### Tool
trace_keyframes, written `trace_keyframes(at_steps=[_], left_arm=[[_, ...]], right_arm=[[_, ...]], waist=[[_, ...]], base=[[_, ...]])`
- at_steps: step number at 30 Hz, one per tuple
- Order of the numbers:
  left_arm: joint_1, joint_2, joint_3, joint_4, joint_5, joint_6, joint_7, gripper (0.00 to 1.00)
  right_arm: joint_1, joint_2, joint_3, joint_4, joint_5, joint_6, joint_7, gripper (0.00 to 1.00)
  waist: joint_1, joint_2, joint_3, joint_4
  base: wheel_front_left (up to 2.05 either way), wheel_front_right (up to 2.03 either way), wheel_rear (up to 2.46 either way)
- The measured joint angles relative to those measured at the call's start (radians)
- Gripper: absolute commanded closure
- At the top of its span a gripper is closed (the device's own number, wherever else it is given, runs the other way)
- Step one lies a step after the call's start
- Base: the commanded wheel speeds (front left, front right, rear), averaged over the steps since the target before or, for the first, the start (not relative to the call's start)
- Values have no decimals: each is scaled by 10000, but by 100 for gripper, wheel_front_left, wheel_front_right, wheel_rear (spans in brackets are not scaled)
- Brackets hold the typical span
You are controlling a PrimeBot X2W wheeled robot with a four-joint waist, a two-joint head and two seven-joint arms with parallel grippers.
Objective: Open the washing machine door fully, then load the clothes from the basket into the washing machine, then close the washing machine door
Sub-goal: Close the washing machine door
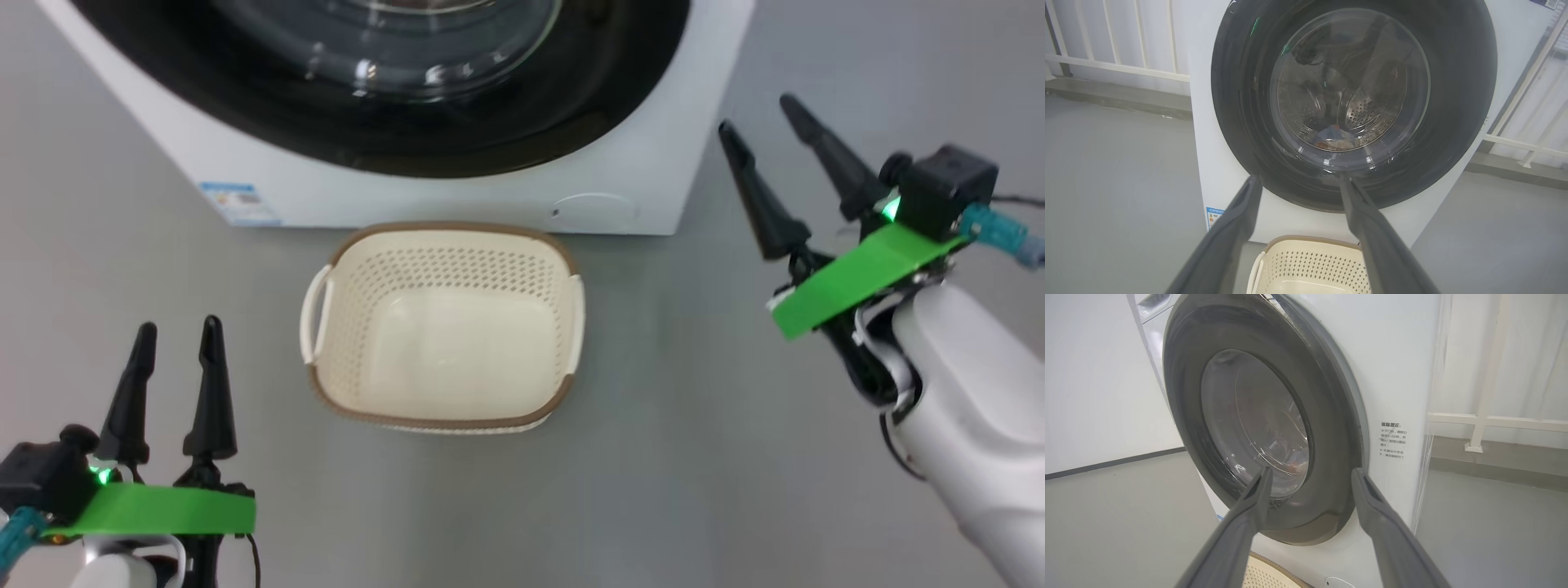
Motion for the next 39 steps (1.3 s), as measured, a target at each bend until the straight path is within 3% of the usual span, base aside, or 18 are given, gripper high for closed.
trace_keyframes(at_steps=[23,31,39], left_arm=[[1555,-167,940,19,508,0,0,0],[1626,-339,905,17,593,0,0,0],[1746,-362,815,19,491,0,0,0]], right_arm=[[4120,107,-1406,-1572,-19,-23,0,0],[4760,173,-2088,-1824,-109,-23,0,0],[5029,280,-2284,-1881,-343,-23,0,0]], waist=[[0,0,-2100,-2736],[0,0,-2573,-3162],[1,0,-2660,-3151]], base=[[0,0,0],[0,0,0],[0,0,0]])
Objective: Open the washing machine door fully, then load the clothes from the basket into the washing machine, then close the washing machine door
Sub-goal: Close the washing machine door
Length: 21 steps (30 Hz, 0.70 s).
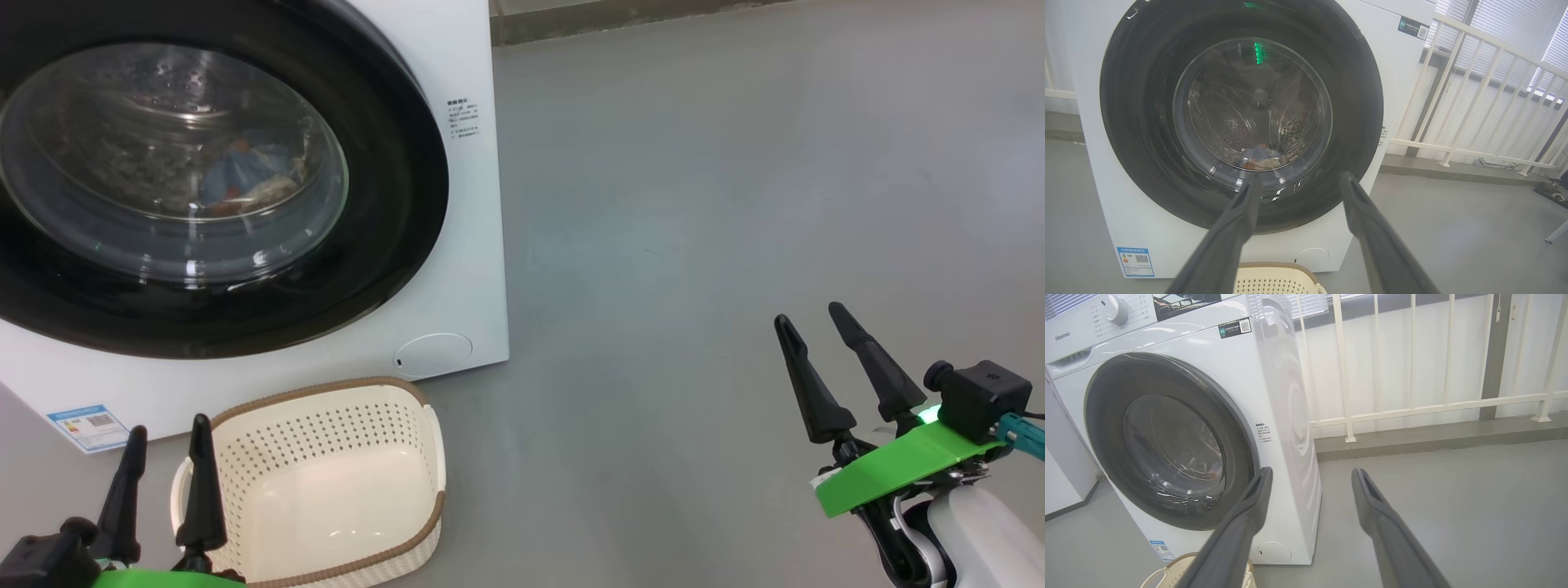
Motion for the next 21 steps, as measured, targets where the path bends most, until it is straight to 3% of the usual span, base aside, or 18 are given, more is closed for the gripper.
trace_keyframes(at_steps=[21], left_arm=[[-4,-10,-63,50,-13,0,0,0]], right_arm=[[5,349,-184,56,-140,0,0,0]], waist=[[0,0,106,219]], base=[[0,0,0]])
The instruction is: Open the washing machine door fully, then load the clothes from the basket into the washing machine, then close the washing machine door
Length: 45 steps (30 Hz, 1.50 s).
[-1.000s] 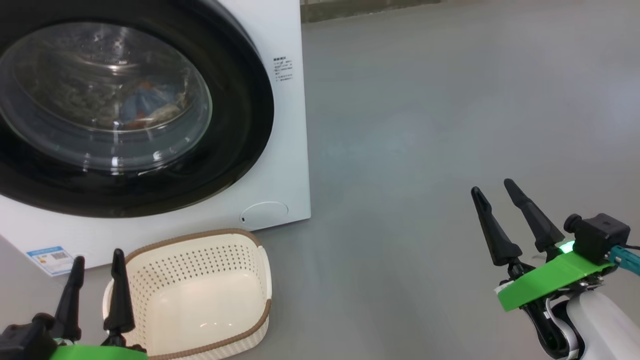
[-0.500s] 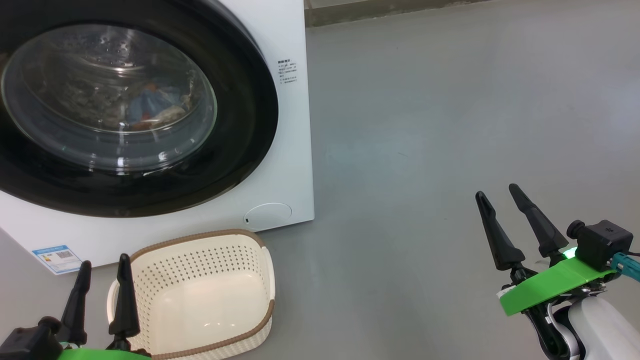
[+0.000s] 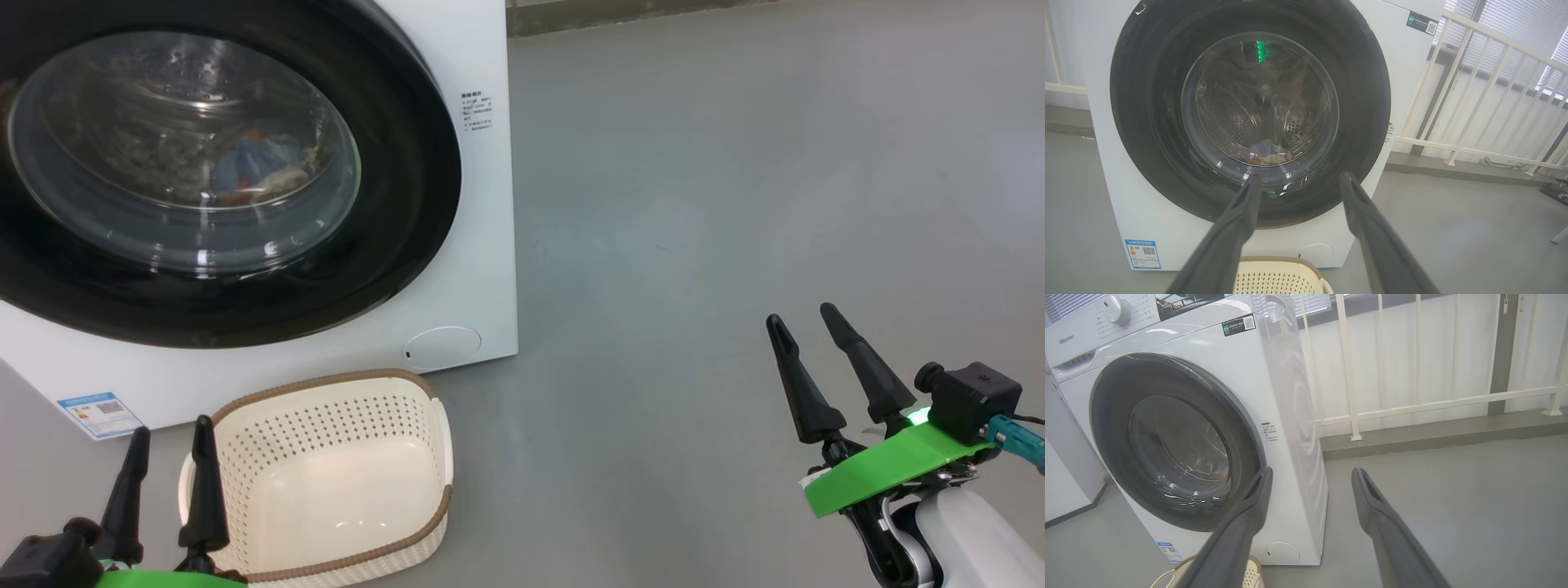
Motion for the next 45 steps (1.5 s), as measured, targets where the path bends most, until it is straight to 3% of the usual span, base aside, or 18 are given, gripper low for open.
trace_keyframes(at_steps=[37,38,45], left_arm=[[-8,-61,17,215,-186,0,0,0],[-3,-81,6,232,-265,2,2,100],[446,-546,-107,899,-339,2,29,100]], right_arm=[[109,109,280,211,0,0,0,0],[114,121,290,230,2,0,0,100],[918,560,487,943,63,0,27,100]], waist=[[0,0,-99,111],[0,0,-102,111],[0,0,-104,118]], base=[[0,0,0],[0,0,0],[0,0,0]])
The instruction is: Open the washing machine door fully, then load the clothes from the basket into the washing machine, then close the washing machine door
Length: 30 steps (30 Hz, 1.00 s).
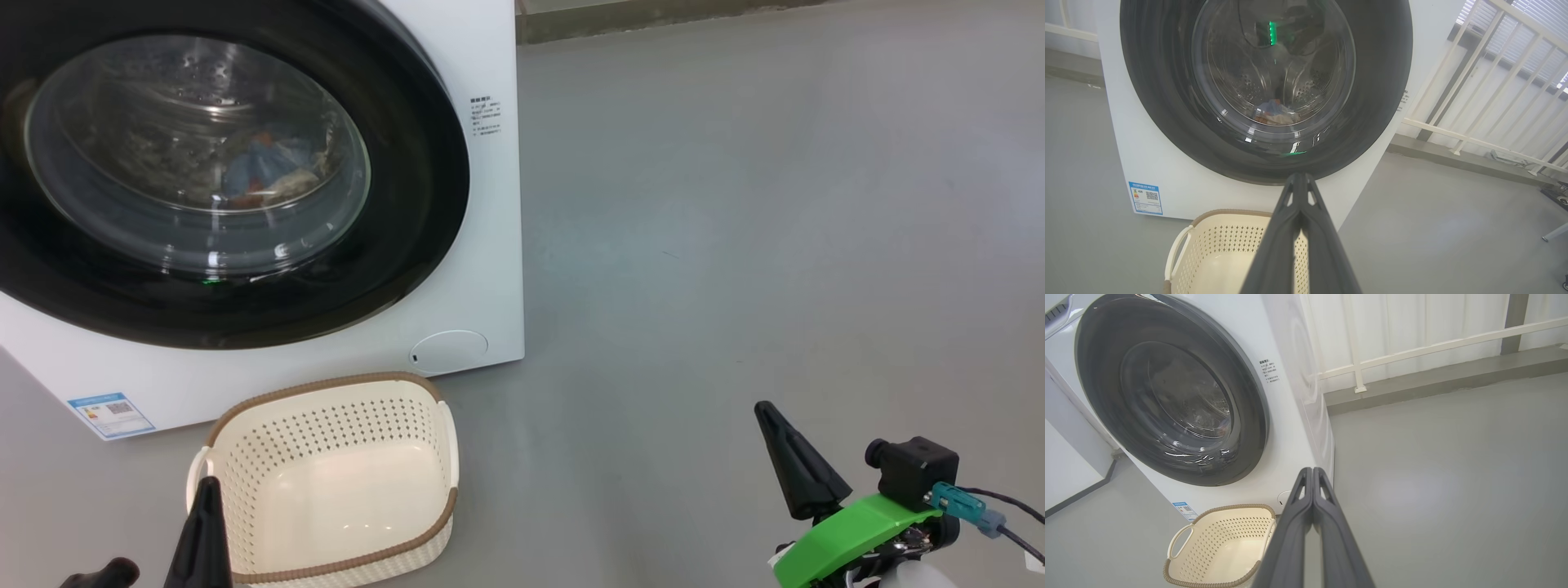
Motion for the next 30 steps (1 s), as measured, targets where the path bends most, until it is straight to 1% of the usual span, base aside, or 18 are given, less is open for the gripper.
trace_keyframes(at_steps=[2,5,10,30], left_arm=[[8,-17,2,6,-159,0,75,100],[8,-17,13,6,-391,0,171,100],[7,-29,27,6,-872,0,303,100],[-20,-136,140,-2,-2537,0,863,100]], right_arm=[[46,25,-23,6,159,0,69,100],[41,35,-134,-8,408,0,125,100],[41,86,-259,-15,819,0,257,100],[43,334,-918,-111,2364,0,775,100]], waist=[[4,0,-3,20],[22,0,-21,53],[3,0,-7,101],[0,0,-3,275]], base=[[0,0,0],[0,0,0],[0,0,0],[0,0,0]])
